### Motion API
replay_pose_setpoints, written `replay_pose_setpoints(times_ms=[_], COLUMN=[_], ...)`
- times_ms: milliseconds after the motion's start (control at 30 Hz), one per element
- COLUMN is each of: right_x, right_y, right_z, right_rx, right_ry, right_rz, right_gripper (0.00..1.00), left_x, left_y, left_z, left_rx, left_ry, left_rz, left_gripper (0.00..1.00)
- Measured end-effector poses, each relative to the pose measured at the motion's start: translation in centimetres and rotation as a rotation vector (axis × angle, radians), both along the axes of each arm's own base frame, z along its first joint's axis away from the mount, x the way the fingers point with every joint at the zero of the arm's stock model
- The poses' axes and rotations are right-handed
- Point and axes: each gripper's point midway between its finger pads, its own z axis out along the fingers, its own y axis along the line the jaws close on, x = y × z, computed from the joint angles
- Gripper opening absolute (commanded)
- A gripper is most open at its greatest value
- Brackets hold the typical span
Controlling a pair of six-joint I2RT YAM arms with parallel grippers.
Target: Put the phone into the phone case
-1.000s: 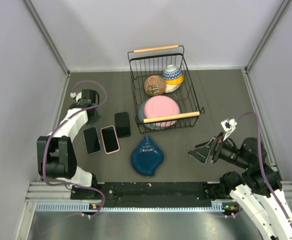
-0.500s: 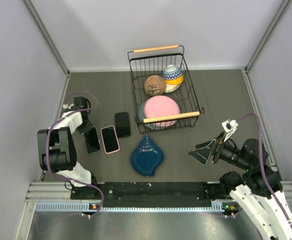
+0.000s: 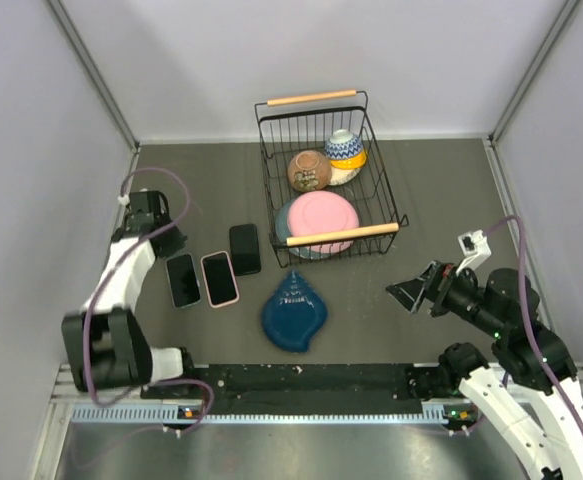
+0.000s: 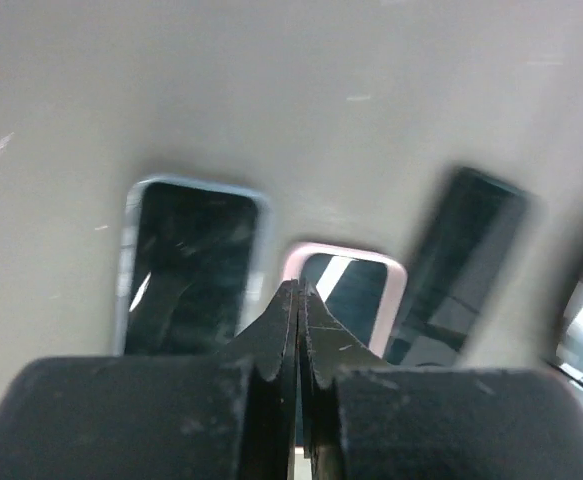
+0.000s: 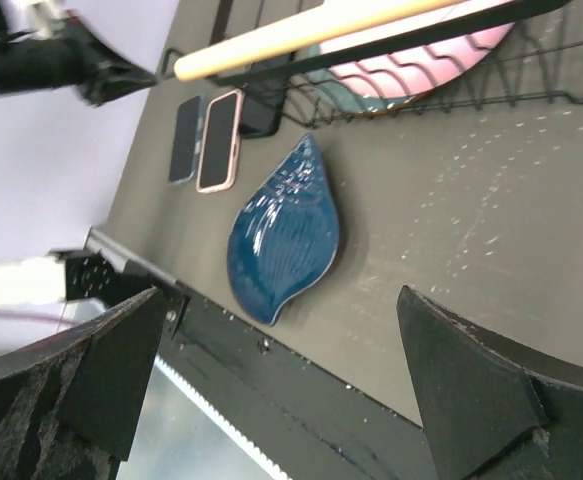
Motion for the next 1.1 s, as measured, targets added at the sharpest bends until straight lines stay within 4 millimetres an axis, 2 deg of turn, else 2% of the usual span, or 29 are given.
replay_pose_setpoints(times_ms=[67, 100, 133, 167, 200, 267, 300, 367, 467, 600, 800, 1100], right_x=[0.5, 0.8, 1.1, 1.3, 1.4, 1.7, 1.8, 2.1, 2.5, 2.4, 1.6, 1.5], right_y=[-0.7, -1.1, -1.4, -1.8, -2.1, -2.8, -3.2, -3.9, -5.1, -6.5, -7.7, -7.7], right_z=[0.2, 0.4, 0.8, 1.2, 1.6, 2.5, 2.8, 3.2, 3.2, 3.5, 5.1, 5.3], right_rx=[-0.023, -0.033, -0.042, -0.048, -0.052, -0.057, -0.061, -0.07, -0.092, -0.11, -0.081, -0.077], right_ry=[0.015, 0.016, 0.015, 0.01, 0.003, -0.017, -0.025, -0.04, -0.058, -0.1, -0.158, -0.162], right_rz=[-0.051, -0.078, -0.103, -0.127, -0.146, -0.189, -0.21, -0.252, -0.315, -0.375, -0.418, -0.42], right_gripper=[0.99, 0.99, 0.99, 0.99, 0.99, 0.99, 0.99, 0.99, 0.99, 0.99, 0.99, 0.99], left_x=[0.4, 0.5, 0.2, -0.1, -0.6, -1.4, -2.3, -3.3, -6.4, -9.4, -11.2, -12.0], left_y=[-1.9, -3.3, -4.2, -5.5, -6.7, -8.7, -10.2, -11.7, -14.7, -16.9, -18.6, -19.0], left_z=[3.9, 6.5, 8.2, 10.2, 11.8, 14.2, 15.4, 16.1, 15.4, 13.8, 14.6, 15.2], left_rx=[-0.047, -0.074, -0.09, -0.113, -0.139, -0.188, -0.23, -0.258, -0.349, -0.436, -0.483, -0.492], left_ry=[-0.163, -0.277, -0.344, -0.421, -0.483, -0.578, -0.631, -0.68, -0.728, -0.728, -0.757, -0.781], left_rz=[-0.083, -0.145, -0.19, -0.249, -0.306, -0.411, -0.486, -0.571, -0.719, -0.825, -0.929, -0.967], left_gripper=[0.11, 0.18, 0.24, 0.41, 0.49, 0.66, 0.86, 0.99, 0.99, 0.99, 0.99, 0.99])
